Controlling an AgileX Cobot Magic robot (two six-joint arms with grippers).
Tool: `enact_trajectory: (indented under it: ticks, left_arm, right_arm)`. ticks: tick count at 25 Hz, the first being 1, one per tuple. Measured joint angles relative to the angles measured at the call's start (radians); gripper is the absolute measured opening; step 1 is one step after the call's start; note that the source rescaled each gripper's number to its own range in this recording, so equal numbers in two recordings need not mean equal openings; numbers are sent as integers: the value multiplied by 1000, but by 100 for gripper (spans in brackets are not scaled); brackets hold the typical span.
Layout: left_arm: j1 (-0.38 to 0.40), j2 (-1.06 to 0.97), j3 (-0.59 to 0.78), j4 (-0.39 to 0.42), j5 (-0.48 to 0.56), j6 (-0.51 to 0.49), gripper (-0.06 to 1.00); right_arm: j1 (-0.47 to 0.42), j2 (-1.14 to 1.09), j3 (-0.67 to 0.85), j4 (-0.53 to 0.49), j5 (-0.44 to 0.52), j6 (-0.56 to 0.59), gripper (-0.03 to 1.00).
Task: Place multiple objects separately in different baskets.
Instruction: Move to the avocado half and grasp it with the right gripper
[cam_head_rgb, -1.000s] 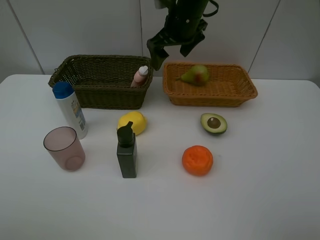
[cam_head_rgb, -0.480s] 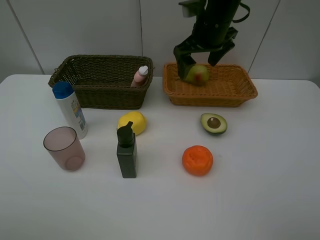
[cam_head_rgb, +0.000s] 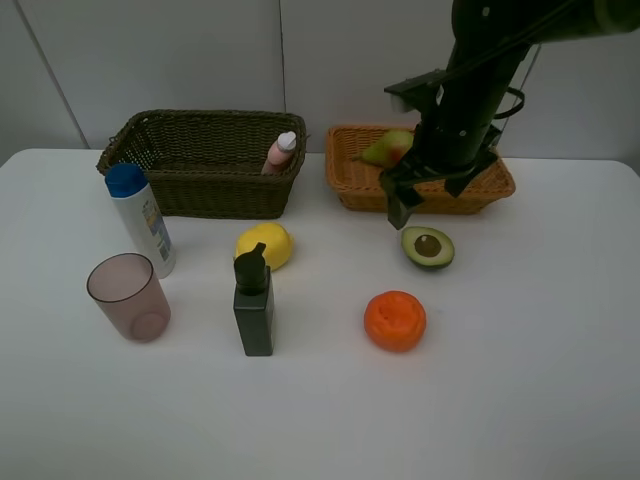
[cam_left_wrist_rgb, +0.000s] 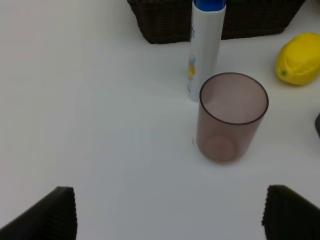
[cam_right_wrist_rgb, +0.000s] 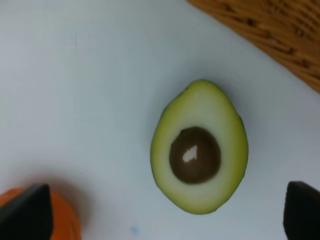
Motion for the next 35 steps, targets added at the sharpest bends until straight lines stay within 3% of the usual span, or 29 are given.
enact_trajectory:
  ticks: [6,15,35]
  left_arm:
    - [0,0,0,0,0,0,100]
    - [0,0,0,0,0,0,100]
    - [0,0,0,0,0,0,100]
  right_arm:
    - [-26,0,82,-34,-70,10,96]
    - [-115,10,95,112,-187,-125,96]
    - [-156,156,95,120,-236,-137,96]
